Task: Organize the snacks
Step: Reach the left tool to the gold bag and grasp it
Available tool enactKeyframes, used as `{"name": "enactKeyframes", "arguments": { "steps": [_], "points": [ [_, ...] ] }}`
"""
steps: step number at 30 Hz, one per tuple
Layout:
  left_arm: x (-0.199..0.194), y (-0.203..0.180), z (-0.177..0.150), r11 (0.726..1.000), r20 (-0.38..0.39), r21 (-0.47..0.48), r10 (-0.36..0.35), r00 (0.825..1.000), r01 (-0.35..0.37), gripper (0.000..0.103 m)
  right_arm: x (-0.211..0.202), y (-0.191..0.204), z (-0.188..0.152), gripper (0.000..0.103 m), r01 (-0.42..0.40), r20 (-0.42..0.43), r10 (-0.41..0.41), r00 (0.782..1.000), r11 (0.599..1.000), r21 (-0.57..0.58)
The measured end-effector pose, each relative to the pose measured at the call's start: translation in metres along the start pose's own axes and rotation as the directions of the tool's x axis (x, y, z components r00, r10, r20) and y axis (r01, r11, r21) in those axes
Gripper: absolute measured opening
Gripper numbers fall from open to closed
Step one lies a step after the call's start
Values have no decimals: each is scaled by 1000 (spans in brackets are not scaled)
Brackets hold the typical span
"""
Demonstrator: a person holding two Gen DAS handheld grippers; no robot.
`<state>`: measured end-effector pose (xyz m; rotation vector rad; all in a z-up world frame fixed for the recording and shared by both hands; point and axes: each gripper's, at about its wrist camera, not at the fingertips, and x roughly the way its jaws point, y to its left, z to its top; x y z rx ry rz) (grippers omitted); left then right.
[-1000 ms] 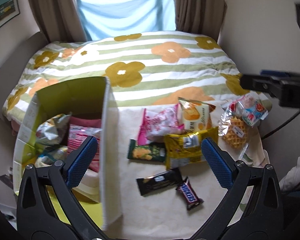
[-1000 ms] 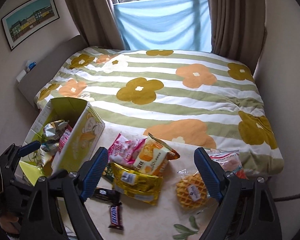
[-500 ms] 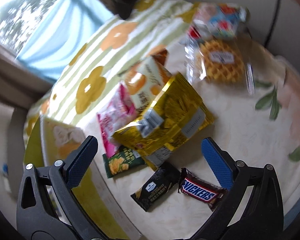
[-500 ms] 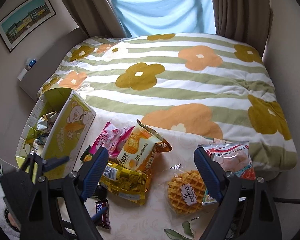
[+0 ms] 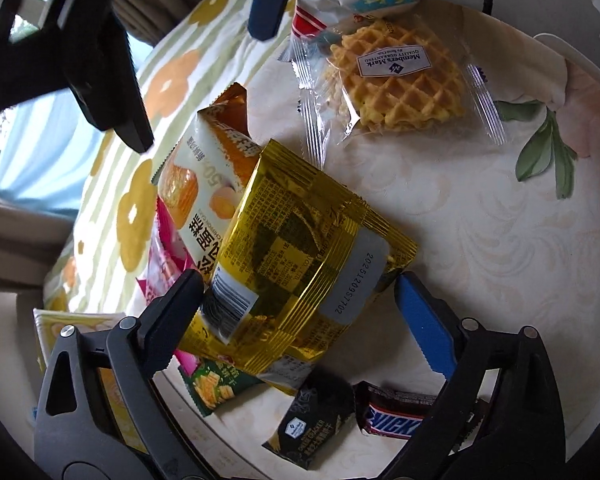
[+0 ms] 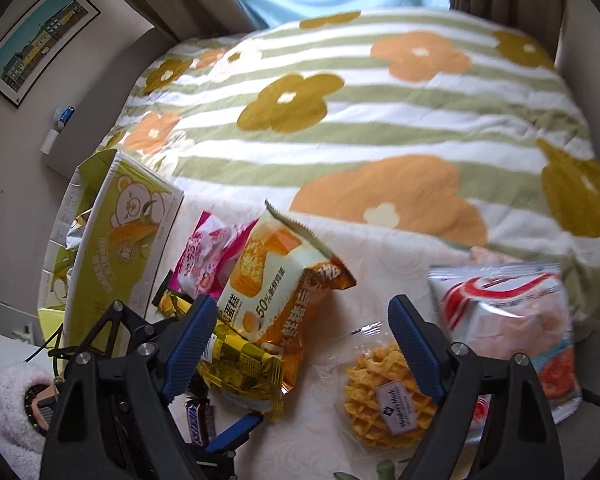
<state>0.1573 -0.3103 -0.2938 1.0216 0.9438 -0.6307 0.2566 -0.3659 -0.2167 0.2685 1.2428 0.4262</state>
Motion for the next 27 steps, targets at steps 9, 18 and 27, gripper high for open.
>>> {"name": "enactKeyframes", "arguments": {
  "steps": [9, 18, 27],
  "points": [
    [5, 0, 0, 998, 10, 45, -32, 999, 32, 82, 13, -8, 3, 85, -15, -32, 16, 999, 1000, 21],
    [-2, 1, -10, 999, 12, 50, -11, 1000, 10, 60, 15, -13, 3, 85, -24, -26, 26, 999, 999, 40],
    [-20, 29, -19, 999, 23, -50, -8, 1000, 10, 55, 9, -14, 0, 85, -39, -9, 39, 999, 997, 59]
  ]
}}
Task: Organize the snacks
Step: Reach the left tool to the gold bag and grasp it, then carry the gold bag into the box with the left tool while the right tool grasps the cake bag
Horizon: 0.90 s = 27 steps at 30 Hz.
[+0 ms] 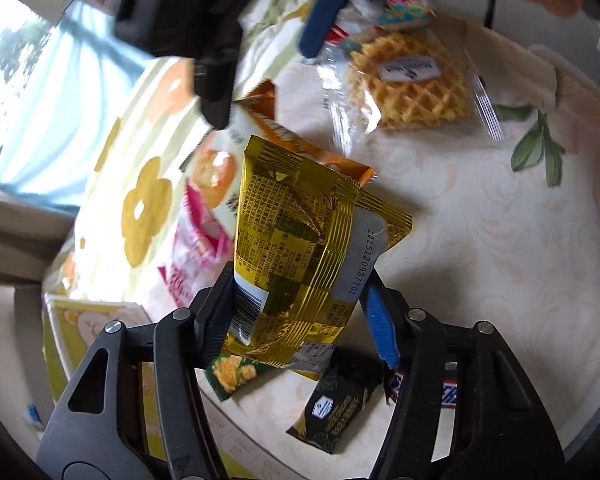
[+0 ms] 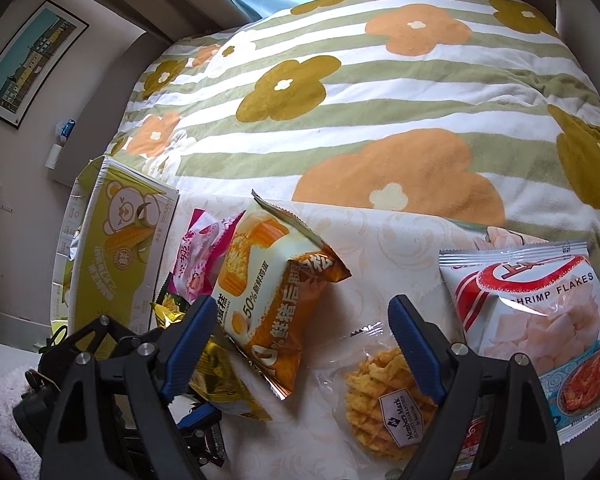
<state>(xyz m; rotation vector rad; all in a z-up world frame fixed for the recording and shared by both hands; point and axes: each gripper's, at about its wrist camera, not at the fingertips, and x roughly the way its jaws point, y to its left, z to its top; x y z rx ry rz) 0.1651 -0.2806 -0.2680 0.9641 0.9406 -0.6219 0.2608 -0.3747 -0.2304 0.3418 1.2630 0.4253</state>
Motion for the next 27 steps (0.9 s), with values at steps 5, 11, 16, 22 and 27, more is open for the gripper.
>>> {"name": "enactKeyframes", "arguments": {
  "steps": [5, 11, 16, 22, 27],
  "points": [
    [-14, 25, -4, 994, 3, -112, 6, 1000, -6, 55, -2, 4, -3, 85, -21, 9, 20, 1000, 1000, 18],
    [-28, 68, -23, 935, 4, -352, -43, 999, 42, 55, 9, 17, -4, 85, -17, 7, 17, 1000, 998, 54],
    [-31, 85, -41, 886, 10, -461, -50, 999, 49, 55, 29, 20, 0, 85, 6, 17, -8, 1000, 990, 138],
    [-32, 96, -52, 859, 27, -509, -52, 998, 59, 55, 49, 29, 4, 85, 56, 33, -63, 997, 979, 197],
    [-32, 97, -54, 844, 41, -532, -56, 998, 69, 55, 57, 39, 2, 81, 139, 43, -149, 988, 975, 172]
  ]
}}
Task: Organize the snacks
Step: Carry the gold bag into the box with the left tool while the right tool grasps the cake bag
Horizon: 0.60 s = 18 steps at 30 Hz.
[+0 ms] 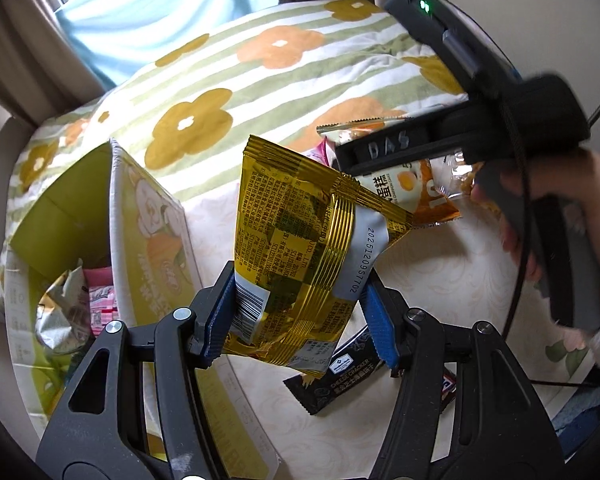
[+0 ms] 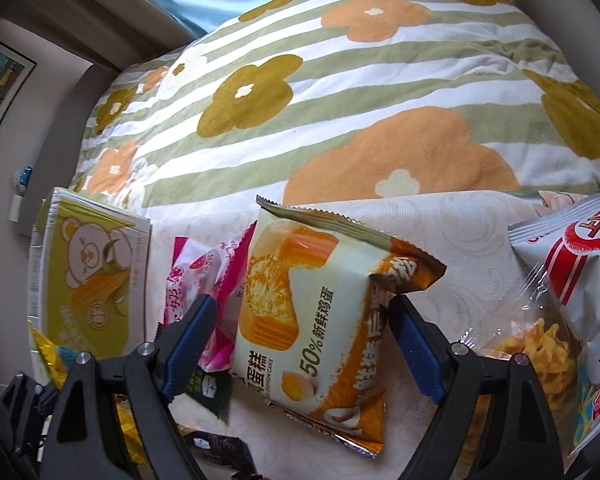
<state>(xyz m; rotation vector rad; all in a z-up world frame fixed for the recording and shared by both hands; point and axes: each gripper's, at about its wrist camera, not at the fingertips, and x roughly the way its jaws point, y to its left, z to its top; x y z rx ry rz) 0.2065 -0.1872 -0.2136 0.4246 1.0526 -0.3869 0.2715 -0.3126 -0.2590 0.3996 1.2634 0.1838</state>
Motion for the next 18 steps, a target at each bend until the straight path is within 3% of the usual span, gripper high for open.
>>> {"name": "enactKeyframes", "arguments": {
  "steps": [1, 4, 18],
  "points": [
    [-1, 1, 0, 1000, 3, -7, -3, 1000, 3, 55, 1, 1, -1, 70, 30, 0, -30, 1000, 999, -17],
    [-2, 3, 1, 1000, 10, -28, -13, 1000, 14, 55, 1, 1, -5, 62, 35, 10, -34, 999, 998, -49],
    [-49, -8, 7, 999, 99, -47, 30, 995, -25, 55, -70, 9, -11, 59, 13, 134, 4, 991, 992, -123]
  ]
}}
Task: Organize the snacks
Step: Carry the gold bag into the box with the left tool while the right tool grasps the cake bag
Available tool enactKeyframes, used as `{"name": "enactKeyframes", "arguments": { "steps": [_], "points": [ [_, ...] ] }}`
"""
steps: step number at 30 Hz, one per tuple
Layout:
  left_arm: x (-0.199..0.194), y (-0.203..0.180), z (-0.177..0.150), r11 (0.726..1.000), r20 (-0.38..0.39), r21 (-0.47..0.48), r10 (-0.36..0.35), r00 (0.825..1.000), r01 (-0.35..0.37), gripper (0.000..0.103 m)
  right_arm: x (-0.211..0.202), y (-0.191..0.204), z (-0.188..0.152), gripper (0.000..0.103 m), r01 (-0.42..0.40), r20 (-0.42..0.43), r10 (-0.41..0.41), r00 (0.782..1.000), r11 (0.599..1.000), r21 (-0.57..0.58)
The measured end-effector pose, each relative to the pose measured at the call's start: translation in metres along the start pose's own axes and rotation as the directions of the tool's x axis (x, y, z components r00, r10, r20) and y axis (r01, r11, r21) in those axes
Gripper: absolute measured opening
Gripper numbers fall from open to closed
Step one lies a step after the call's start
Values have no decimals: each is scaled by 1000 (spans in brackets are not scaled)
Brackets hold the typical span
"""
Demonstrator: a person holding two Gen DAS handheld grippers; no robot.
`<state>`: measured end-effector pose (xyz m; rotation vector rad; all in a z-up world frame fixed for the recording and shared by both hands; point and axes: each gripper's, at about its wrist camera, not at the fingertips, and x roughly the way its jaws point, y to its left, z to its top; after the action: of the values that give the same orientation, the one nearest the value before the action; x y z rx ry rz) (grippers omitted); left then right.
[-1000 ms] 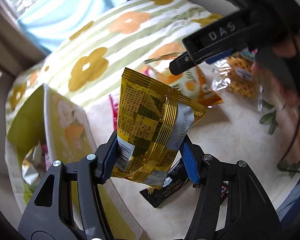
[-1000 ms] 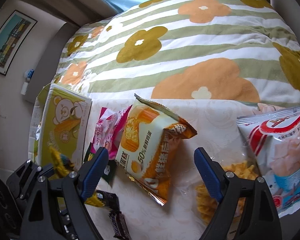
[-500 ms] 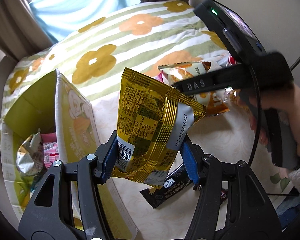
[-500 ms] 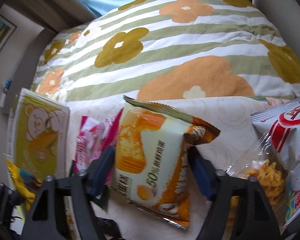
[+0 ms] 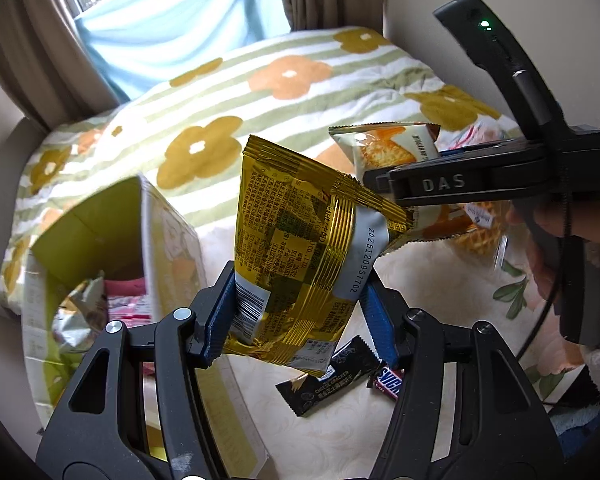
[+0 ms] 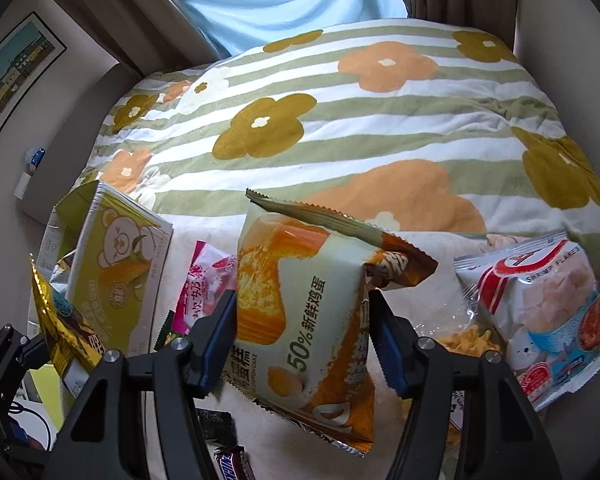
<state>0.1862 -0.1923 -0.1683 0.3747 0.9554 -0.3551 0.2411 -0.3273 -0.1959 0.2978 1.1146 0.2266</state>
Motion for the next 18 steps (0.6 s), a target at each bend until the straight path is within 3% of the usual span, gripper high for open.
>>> {"name": "enactKeyframes", "arguments": {
  "steps": [8, 18],
  "points": [
    [-54, 12, -4, 995, 66, -66, 82, 994, -77, 55, -51, 32, 9, 59, -52, 68, 58, 996, 995, -88],
    [-96, 77, -15, 976, 129, -159, 169, 977, -147, 55, -89, 112, 15, 59, -105, 120, 134, 984, 970, -221]
  ]
}}
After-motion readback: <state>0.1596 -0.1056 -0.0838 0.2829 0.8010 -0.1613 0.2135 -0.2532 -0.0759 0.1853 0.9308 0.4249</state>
